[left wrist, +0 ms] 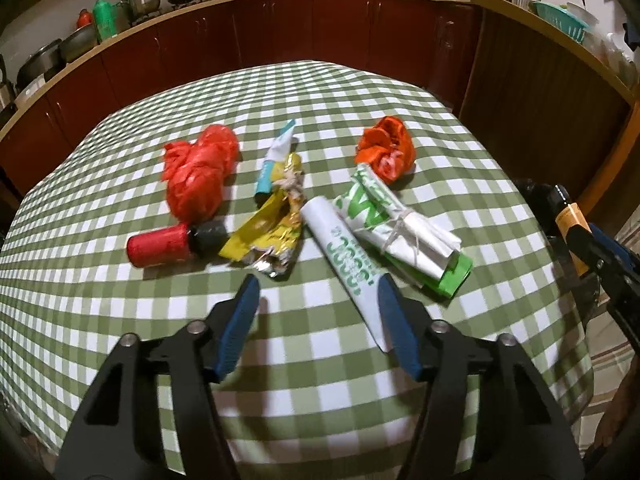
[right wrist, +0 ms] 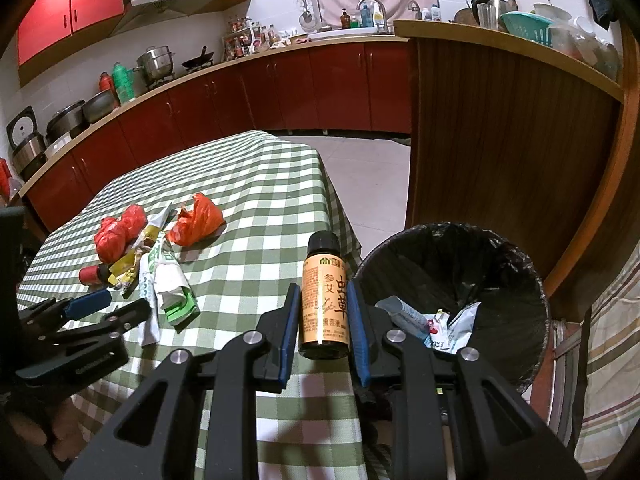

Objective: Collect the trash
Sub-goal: 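Hold the brown bottle with the right tool while the left tool grasps the white toothpaste tube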

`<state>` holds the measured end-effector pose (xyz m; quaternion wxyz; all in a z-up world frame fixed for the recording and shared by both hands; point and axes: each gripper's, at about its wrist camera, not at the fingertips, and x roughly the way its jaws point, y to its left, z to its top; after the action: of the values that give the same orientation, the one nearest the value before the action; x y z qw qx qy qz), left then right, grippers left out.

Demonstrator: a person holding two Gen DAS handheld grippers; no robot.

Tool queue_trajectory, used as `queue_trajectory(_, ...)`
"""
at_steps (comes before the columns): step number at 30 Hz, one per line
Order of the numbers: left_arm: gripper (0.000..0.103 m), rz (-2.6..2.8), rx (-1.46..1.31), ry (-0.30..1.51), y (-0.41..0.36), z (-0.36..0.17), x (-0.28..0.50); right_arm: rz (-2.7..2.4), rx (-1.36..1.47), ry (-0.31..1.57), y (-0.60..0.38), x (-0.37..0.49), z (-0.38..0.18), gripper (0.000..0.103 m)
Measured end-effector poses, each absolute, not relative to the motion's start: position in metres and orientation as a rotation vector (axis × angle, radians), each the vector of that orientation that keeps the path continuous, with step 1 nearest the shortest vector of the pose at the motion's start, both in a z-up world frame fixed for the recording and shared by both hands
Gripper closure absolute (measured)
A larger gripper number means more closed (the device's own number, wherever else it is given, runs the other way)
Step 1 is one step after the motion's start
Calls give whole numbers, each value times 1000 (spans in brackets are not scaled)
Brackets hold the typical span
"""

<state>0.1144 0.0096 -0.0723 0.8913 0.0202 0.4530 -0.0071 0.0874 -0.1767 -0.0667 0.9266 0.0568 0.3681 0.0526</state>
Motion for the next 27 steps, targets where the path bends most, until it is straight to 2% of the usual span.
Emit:
queue_trajectory(3,49,-11,36,946,16,-71,110,112,118,757,-175,87,-67,78)
queue_trajectory(6,49,-20,20,938,17,-66,109,112,118,754,-175,87,-66,78)
queue_trajectory(11,43,-24,30,920,7,-65,114,111,115,753,-174,86,-66,78)
queue_trajectory(18,43,-33,20,968,6,-77,121,114,118,759,-174,86,-66,78)
queue_trajectory(27,83,-94,11,945,28,-74,102,123,121,768,-172,86,-70,78)
